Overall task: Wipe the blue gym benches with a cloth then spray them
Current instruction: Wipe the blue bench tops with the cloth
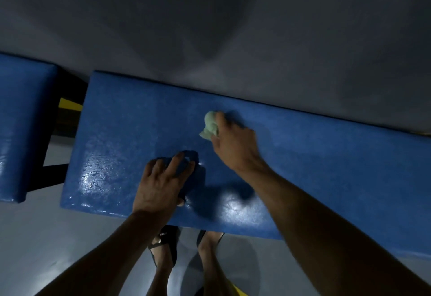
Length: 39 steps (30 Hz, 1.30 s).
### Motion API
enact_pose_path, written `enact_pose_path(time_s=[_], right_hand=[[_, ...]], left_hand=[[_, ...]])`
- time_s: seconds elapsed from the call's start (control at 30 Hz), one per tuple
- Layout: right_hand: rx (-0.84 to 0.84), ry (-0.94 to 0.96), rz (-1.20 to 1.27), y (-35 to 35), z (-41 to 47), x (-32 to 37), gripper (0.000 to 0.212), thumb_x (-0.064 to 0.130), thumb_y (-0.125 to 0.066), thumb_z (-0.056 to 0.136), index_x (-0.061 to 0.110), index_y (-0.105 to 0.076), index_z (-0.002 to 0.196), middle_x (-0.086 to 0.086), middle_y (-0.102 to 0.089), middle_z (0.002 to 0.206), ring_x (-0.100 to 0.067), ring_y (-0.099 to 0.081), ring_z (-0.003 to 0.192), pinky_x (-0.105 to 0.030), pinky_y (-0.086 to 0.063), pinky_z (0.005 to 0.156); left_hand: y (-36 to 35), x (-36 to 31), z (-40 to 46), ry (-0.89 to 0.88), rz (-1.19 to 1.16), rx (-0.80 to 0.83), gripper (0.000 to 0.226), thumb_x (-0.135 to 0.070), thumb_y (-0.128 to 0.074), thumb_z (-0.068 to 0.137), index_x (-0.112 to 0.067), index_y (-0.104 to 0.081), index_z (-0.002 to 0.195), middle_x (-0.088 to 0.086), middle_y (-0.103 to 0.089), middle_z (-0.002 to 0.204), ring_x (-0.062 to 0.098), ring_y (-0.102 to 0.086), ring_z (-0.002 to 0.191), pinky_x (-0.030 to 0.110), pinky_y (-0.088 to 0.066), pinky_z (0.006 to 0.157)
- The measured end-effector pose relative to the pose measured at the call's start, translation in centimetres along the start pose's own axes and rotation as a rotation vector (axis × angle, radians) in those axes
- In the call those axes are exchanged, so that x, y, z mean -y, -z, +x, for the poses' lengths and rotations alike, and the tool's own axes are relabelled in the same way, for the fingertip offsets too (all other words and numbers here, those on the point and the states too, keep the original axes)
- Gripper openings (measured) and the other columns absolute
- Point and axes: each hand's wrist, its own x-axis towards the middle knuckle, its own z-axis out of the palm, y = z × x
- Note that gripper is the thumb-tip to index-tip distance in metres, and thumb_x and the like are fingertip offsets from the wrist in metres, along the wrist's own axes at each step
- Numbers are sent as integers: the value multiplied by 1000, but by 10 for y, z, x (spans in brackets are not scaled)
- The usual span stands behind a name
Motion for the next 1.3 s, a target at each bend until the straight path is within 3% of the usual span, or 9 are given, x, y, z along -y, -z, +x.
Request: enact_pose_path(time_s=[0.07, 0.2, 0.3, 0.4, 0.57, 0.67, 1.03, 1.17, 1.3], right_hand=[[-88, -3, -126, 3, 0, -42, 31, 33, -55, 88, 14, -56, 113, -15, -69, 88, -37, -67, 74, -40, -52, 65], [5, -614, -64, 32, -14, -143, 60, 44, -60, 89, 9, -45, 136, -26, -64, 106, -46, -62, 95, -47, -48, 83], [-4, -835, -28, 40, -11, -151, 50, 42, -56, 90, 9, -45, 126, -25, -62, 112, -44, -58, 106, -47, -46, 89], [-23, -791, 63, 26, 8, -93, 56, 50, -56, 89, 12, -46, 129, -21, -64, 112, -41, -60, 106, -43, -46, 86], [101, -218, 49, 6, 36, 13, 42, 34, -56, 89, 14, -45, 124, -11, -67, 108, -34, -64, 97, -38, -46, 73], [118, -98, -2, 11, 34, 5, 42, 31, -55, 87, 17, -44, 125, -9, -66, 109, -34, -64, 96, -38, -46, 69], [124, -901, -54, 58, -28, -191, 52, 41, -52, 92, 8, -40, 130, -30, -58, 119, -48, -55, 111, -49, -44, 91], [70, -958, -11, 46, -6, -148, 51, 41, -51, 93, 8, -39, 131, -29, -58, 119, -46, -54, 112, -46, -43, 91], [18, -736, 7, 5, 31, -24, 65, 55, -48, 93, 11, -37, 139, -19, -64, 109, -40, -62, 101, -41, -46, 81]], left_hand=[[0, 1, 0, -3, -9, -1, 112, -43, -95, 31, -28, -54, 133, 6, -48, 140, 32, -52, 97, 47, -43, 91], [-1, 3, 0, -7, -20, 9, 111, -44, -95, 33, -29, -53, 135, 6, -46, 143, 33, -53, 99, 48, -43, 94], [0, 3, -1, 3, -18, -2, 110, -45, -95, 32, -29, -56, 134, 7, -48, 140, 33, -55, 98, 48, -44, 94], [0, 2, -1, 0, -23, 5, 110, -46, -95, 32, -30, -55, 134, 6, -47, 141, 32, -53, 99, 48, -44, 95], [1, 2, -2, 1, -4, 17, 111, -50, -93, 35, -32, -52, 137, 5, -44, 143, 33, -53, 101, 49, -44, 96], [2, 2, -2, 5, -2, 26, 112, -51, -92, 36, -33, -51, 138, 4, -44, 143, 32, -53, 102, 48, -44, 96], [-7, 16, 2, -77, -53, 3, 111, -55, -90, 33, -33, -53, 135, 6, -47, 139, 33, -54, 102, 50, -45, 93], [-12, 23, 4, -129, -46, -42, 106, -56, -88, 37, -33, -52, 134, 5, -47, 139, 32, -53, 105, 50, -40, 98], [-11, 41, 3, -249, -74, -216, 82, -45, -80, 58, -31, -53, 134, 3, -51, 138, 28, -51, 107, 46, -32, 101]])
